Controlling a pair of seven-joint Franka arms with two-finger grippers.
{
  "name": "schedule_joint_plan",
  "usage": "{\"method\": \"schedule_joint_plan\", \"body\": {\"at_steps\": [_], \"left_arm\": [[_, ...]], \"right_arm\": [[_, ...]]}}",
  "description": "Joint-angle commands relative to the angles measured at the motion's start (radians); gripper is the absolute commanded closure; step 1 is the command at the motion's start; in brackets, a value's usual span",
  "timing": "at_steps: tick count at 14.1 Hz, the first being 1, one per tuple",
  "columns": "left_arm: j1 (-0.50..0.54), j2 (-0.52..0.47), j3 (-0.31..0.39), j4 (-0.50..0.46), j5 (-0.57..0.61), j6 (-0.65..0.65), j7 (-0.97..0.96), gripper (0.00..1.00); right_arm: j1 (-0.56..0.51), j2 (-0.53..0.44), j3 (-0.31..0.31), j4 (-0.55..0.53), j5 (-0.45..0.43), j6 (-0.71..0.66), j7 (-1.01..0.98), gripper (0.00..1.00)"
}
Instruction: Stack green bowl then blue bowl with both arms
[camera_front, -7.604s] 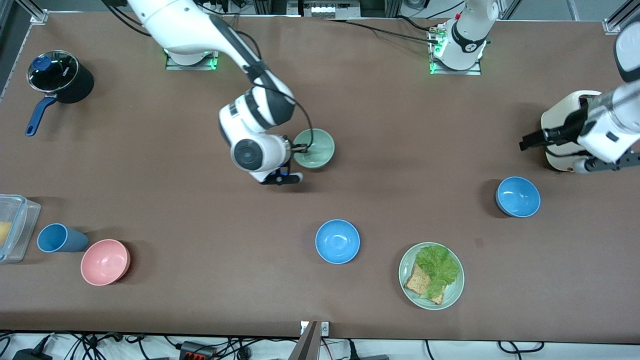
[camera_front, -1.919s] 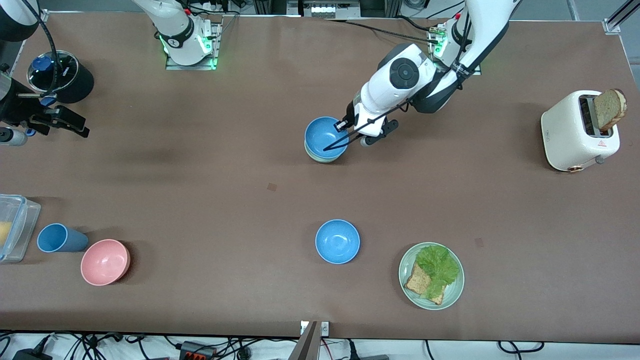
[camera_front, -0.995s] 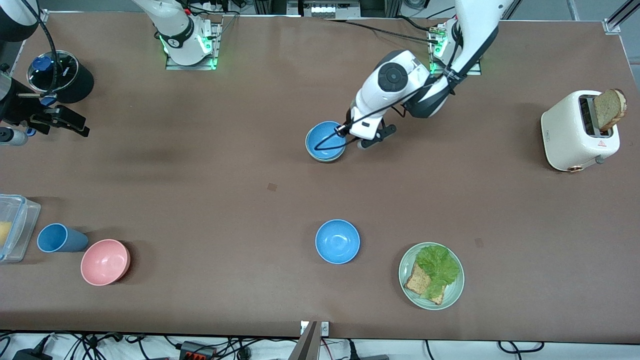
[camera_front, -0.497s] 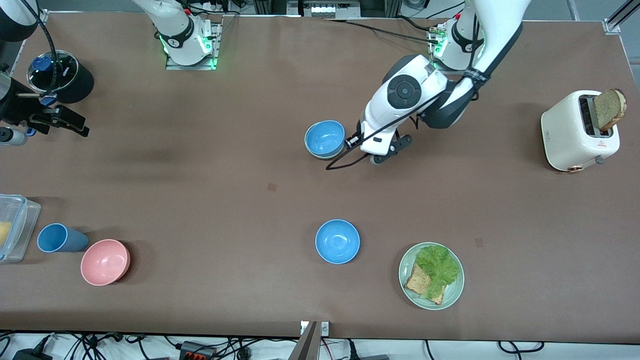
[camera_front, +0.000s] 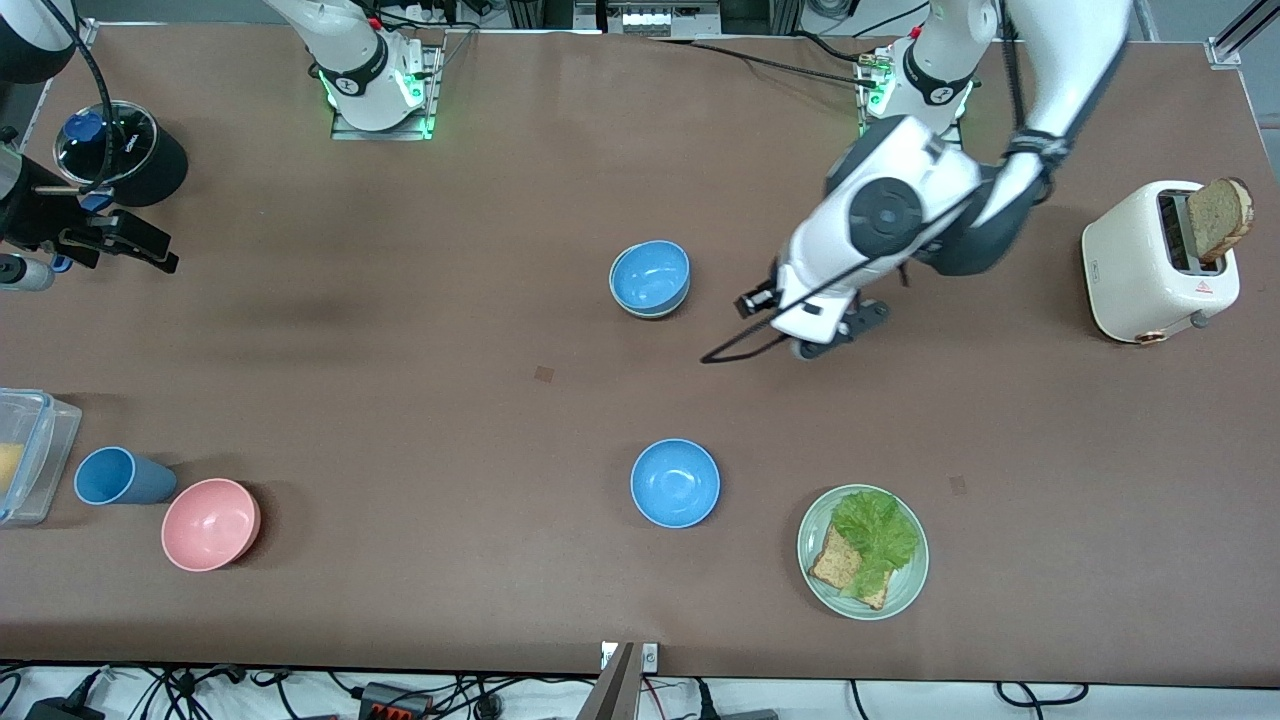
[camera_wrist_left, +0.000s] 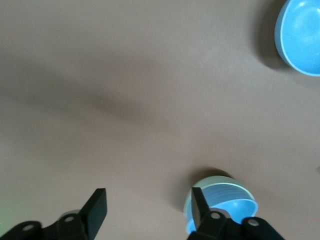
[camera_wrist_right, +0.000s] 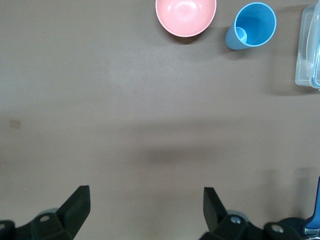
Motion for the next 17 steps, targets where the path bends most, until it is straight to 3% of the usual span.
{"method": "schedule_joint_plan", "body": {"at_steps": [1, 4, 8, 11, 13, 17], "left_arm": [[0.082, 0.000, -0.010, 0.071, 0.001, -0.113, 0.210, 0.00], [0.163, -0.031, 0.016, 0.102, 0.001, -0.176, 0.385, 0.00], [0.006, -0.210, 0.342, 0.048, -0.012, -0.170, 0.608, 0.00], [-0.013, -0.301, 0.502, 0.058, -0.071, -0.167, 0.804, 0.00], [-0.032, -0.347, 0.570, 0.066, -0.068, -0.176, 0.835, 0.00], [-0.041, -0.365, 0.570, 0.059, -0.071, -0.195, 0.831, 0.00]], "right_arm": [[-0.014, -0.023, 0.013, -0.013, -0.011, -0.012, -0.006, 0.00], [-0.014, -0.023, 0.013, -0.013, -0.011, -0.012, -0.004, 0.00], [-0.011, -0.025, 0.018, -0.011, -0.013, -0.010, -0.004, 0.00], [-0.011, -0.025, 0.018, -0.013, -0.011, -0.010, -0.001, 0.00], [-0.011, -0.025, 0.018, -0.011, -0.011, -0.010, -0.002, 0.00], [-0.010, -0.025, 0.018, -0.011, -0.011, -0.010, -0.002, 0.00]]}}
